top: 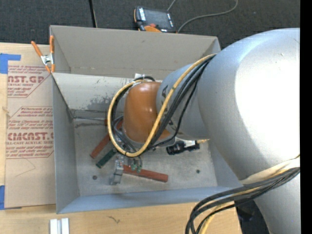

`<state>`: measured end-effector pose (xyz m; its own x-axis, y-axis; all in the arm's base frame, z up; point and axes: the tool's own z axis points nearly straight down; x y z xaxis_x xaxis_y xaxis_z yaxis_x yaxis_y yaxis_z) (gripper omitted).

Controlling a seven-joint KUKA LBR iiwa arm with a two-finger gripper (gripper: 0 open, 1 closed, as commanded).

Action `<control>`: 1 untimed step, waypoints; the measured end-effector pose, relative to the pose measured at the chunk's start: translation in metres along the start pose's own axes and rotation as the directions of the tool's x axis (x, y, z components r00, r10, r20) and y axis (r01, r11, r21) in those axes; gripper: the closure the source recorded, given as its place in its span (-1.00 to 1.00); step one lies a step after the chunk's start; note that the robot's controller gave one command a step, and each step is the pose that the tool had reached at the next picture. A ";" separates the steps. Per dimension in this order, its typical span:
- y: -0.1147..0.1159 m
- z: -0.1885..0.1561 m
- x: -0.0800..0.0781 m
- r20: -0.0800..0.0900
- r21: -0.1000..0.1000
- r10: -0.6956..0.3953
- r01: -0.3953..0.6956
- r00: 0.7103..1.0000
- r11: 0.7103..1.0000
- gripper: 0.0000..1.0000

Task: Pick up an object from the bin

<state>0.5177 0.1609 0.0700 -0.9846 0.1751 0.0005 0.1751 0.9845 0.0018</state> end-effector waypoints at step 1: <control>0.038 -0.104 -0.046 0.010 -0.001 -0.221 0.221 0.975 0.975 -1.00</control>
Offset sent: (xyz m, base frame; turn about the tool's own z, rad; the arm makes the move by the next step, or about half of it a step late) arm 0.0493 0.0274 0.1000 -0.2206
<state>0.5696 0.1900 0.1737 -0.9989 -0.0466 -0.0102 -0.0467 0.9989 0.0026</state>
